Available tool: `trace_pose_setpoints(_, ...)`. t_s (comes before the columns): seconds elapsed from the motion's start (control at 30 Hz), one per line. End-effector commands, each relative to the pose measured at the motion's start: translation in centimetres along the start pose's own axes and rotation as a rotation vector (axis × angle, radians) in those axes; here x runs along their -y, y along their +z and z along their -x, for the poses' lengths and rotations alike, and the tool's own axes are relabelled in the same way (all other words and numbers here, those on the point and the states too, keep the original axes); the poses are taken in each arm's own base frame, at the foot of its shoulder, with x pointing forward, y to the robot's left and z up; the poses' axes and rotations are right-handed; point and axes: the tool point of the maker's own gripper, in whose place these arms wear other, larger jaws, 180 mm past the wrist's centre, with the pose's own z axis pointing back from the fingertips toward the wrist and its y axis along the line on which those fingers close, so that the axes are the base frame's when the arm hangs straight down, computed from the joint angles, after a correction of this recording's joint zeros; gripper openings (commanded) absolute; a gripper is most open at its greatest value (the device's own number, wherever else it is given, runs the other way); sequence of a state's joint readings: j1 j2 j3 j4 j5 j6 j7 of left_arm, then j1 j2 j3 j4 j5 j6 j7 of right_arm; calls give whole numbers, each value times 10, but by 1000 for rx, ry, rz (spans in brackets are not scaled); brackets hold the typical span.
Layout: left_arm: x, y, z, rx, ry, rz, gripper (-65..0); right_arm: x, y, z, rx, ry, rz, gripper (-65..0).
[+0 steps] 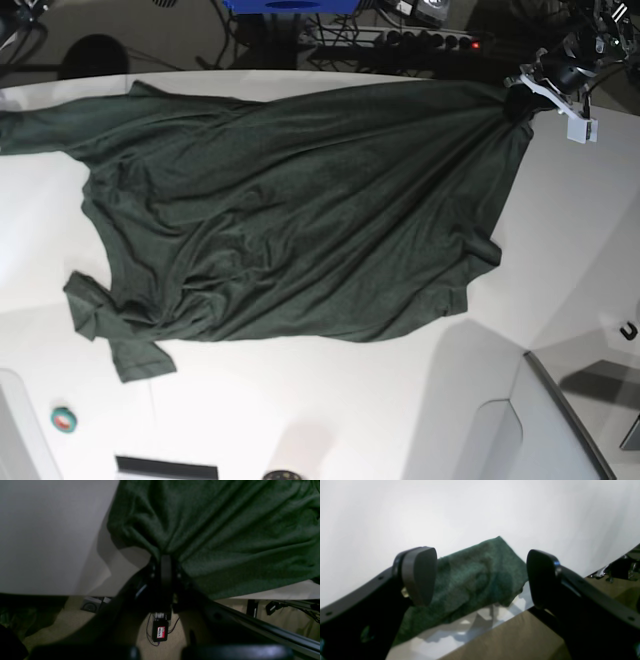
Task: Layout the t-shirt on the table in an organized manner, then fold the t-shirt properly
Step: 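Drag the held shirt edge with the right gripper away from the left gripper, then release and regrasp the shirt's hem edge with the right gripper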
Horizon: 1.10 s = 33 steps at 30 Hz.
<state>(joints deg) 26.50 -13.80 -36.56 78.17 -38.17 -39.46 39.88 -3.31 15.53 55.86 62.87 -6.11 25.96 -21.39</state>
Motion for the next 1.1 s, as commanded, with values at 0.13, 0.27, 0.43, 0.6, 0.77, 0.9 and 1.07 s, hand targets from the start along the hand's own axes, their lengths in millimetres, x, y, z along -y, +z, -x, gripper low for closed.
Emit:
trace_pose_setpoints(0.13,-2,5,-14,40,-21,3,-650,29,-2,5,-6,-60,68,-135)
trace_pose_setpoints(0.27,-2,5,-15,41,-22,4,-650,21,-12,18,-49,-90,41,-135)
trace_pose_setpoints(0.43,-2,5,-15,41,-23,3,-650,12,-18,25,-77,-109,13,-264)
trace_pose_setpoints(0.6,-2,4,-17,45,-24,4,-650,-14,-20,17,-78,-68,-110,-650)
trace_pose_setpoints(0.77,-2,5,-19,47,-28,4,-650,-30,-1,-7,-52,30,-160,-650)
trace_pose_setpoints(0.9,-4,5,-21,44,-38,2,-650,-42,30,-28,-14,154,-144,-650)
trace_pose_setpoints(1.07,-4,5,-22,47,-37,1,-650,-115,80,-45,41,404,-194,-650)
